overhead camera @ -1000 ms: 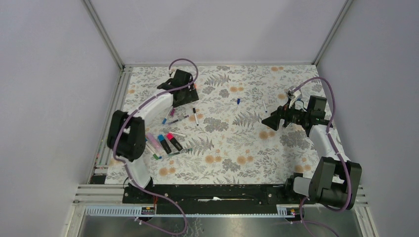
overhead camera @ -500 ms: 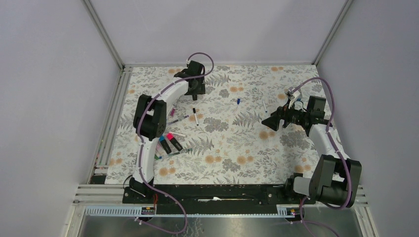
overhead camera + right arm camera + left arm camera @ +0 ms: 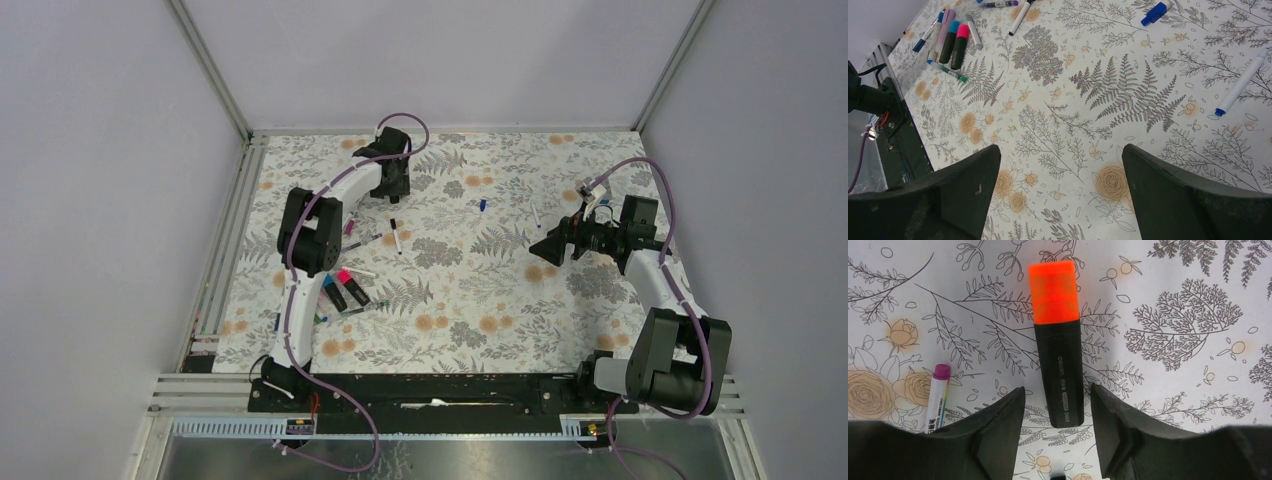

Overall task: Open the pen caps
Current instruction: Pick up the pen from the center of the board.

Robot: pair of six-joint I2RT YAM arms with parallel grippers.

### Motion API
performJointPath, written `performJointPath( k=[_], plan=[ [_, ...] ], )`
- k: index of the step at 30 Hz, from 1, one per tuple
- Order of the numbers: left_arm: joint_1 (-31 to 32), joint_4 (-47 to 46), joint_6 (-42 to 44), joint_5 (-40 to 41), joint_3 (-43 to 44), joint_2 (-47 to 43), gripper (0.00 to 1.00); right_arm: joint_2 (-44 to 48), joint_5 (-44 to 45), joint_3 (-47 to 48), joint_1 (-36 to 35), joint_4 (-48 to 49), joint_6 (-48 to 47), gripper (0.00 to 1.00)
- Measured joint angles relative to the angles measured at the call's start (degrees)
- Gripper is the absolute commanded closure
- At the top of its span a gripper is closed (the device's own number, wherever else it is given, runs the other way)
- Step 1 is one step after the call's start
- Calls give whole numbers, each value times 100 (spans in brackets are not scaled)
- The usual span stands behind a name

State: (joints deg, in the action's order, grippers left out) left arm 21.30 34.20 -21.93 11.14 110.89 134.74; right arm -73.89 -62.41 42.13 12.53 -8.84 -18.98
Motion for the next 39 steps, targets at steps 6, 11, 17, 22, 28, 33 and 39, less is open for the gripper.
performJointPath(
  k=[6,11,17,22,28,33,39],
  plan=[
    [-37,2,-11,-20,177,129,50,-13,0,0,0,-42,-20,1],
    [-76,-7,-13,-50,345,236,57,-15,0,0,0,-76,-28,1],
    [-142,-48,-44,-127,437,302,85,-15,0,0,0,-76,-28,1],
    [-155,-175,-70,-247,361,264,97,-15,-4,0,0,-125,-59,1],
    [-157,-669,-339,-1025,-728,-514,99,-15,-114,2,0,-153,-63,2],
    [-85,-1849,-940,-2031,-2295,-2055,100,-15,-380,0,0,13,245,2],
    [387,-4210,-2229,-2944,-4033,-3593,100,-9,-634,-37,-116,824,1182,3]
  ],
)
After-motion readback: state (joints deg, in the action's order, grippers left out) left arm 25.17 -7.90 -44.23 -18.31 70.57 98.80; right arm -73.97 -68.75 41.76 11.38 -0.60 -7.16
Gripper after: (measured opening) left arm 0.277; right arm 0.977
